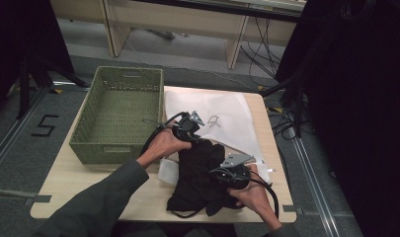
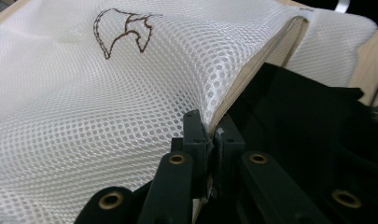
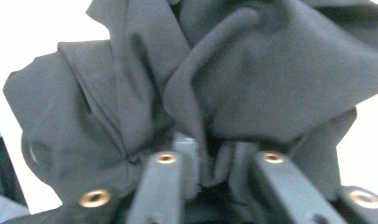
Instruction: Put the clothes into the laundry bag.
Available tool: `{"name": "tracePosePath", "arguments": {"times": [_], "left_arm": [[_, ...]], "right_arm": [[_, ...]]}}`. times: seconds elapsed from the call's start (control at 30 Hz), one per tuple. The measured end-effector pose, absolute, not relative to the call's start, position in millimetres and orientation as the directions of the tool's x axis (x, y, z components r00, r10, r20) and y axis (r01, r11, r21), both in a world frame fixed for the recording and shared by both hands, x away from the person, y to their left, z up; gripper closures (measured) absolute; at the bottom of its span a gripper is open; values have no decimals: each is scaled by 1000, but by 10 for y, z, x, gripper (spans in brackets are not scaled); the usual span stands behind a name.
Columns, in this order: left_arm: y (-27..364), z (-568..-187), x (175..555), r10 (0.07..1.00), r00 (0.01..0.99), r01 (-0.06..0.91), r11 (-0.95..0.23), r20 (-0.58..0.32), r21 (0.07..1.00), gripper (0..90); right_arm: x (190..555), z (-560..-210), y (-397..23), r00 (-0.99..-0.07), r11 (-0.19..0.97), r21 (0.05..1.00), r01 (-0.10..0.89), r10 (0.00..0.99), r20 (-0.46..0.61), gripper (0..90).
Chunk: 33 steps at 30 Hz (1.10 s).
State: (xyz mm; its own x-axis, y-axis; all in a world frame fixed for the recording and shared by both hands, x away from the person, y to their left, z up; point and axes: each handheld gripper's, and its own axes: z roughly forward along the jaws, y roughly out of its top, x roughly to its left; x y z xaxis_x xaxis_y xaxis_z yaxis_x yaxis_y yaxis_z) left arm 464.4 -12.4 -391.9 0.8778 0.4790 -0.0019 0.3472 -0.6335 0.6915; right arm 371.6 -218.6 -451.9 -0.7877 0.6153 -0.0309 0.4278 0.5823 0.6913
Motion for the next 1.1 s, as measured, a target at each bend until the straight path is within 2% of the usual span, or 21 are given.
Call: {"name": "tracePosePath", "arguments": {"times": [0.13,0.27,0.3,0.37,0.5,0.53,0.63,0.73,0.77,0.93,0.97,1.1], "left_arm": [[-133,-3886,4602,466,885,336,-643,2,688,852],[-103,-3860,4594,470,883,338,-640,4,690,852],[-93,-3854,4612,460,888,312,-636,22,706,852],[-72,-3849,4586,497,868,357,-616,-6,702,852],[1,-3842,4639,498,867,358,-625,2,694,852],[-1,-3858,4639,519,855,377,-601,-15,705,851],[36,-3859,4668,511,859,375,-618,-8,691,851],[51,-3856,4683,511,859,374,-624,-4,686,849],[34,-3868,4676,530,848,389,-593,-22,705,849],[14,-3872,4684,535,844,397,-591,-27,702,847],[27,-3862,4699,511,860,376,-621,-8,688,846],[21,-3864,4700,511,859,378,-619,-12,688,845]], "right_arm": [[3883,-4444,-2112,-757,563,705,431,651,-58,843],[4175,-4275,-2024,-725,576,709,408,676,-131,844],[4258,-4268,-2006,-707,570,711,412,693,-145,844],[4388,-4266,-1986,-690,567,698,437,709,-144,844],[4470,-4378,-2017,-675,553,689,469,727,-125,816],[4446,-4378,-2038,-667,532,695,484,738,-101,775],[4315,-4273,-2129,-665,504,712,489,744,-69,543],[4102,-4158,-2271,-676,479,759,442,734,-69,447],[4022,-4122,-2318,-686,473,768,431,725,-62,433],[3610,-4001,-2453,-732,427,800,422,680,23,392],[3533,-4011,-2441,-738,418,799,432,673,47,391],[3416,-4151,-2336,-769,463,767,443,636,60,384]]}}
